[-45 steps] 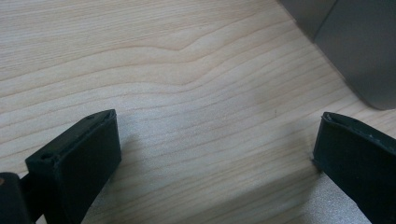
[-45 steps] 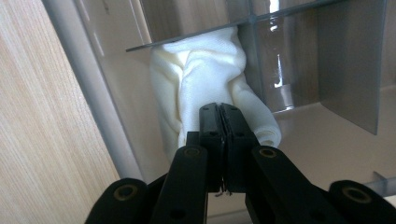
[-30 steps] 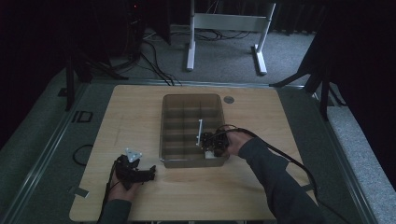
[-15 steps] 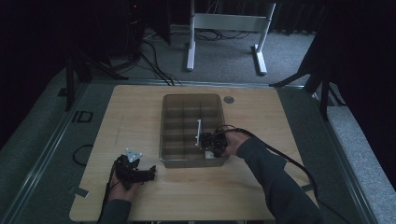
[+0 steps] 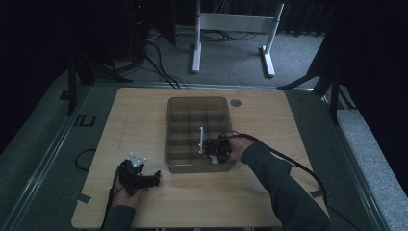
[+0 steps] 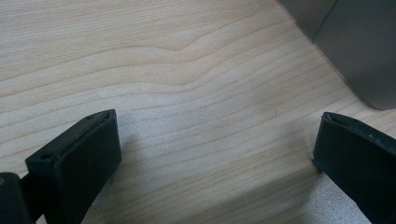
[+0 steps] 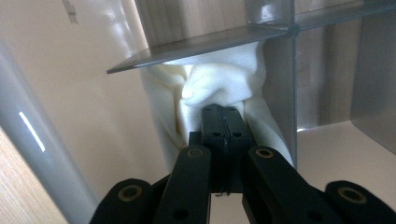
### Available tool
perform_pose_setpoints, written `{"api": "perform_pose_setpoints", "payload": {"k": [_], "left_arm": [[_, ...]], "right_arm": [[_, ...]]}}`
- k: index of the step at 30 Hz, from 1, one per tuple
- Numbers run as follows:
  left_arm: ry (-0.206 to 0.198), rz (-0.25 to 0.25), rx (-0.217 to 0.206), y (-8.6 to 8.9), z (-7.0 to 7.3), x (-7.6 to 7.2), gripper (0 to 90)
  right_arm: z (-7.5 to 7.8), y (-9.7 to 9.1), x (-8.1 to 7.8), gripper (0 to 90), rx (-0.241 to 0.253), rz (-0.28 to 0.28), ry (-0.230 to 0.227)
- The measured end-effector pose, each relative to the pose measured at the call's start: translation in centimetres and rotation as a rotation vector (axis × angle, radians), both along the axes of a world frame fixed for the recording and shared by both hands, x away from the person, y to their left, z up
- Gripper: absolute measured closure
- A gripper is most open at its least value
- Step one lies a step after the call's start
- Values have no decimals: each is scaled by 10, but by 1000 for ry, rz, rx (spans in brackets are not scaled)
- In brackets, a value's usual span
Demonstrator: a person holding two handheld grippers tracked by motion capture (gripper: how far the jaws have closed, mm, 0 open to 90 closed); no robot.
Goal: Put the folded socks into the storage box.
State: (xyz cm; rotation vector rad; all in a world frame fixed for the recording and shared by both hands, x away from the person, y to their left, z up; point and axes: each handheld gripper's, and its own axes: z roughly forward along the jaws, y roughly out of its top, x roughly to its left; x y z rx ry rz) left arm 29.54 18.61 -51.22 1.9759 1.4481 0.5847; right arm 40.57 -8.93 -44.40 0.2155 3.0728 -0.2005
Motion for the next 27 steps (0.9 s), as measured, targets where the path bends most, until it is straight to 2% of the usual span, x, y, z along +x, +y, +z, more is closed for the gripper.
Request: {"api": "perform_pose_setpoints", "payload": {"k": [14, 21, 27], "left_arm": [[0, 0, 0, 0, 0, 0, 10], [0, 0, 0, 0, 0, 0, 10], [0, -2, 3, 0, 0, 0, 10]], "right_arm": [[1, -1, 2, 897, 7, -18, 10], [13, -5, 0, 790, 51, -23, 14], [31, -11, -2, 718, 117, -31, 1]]}}
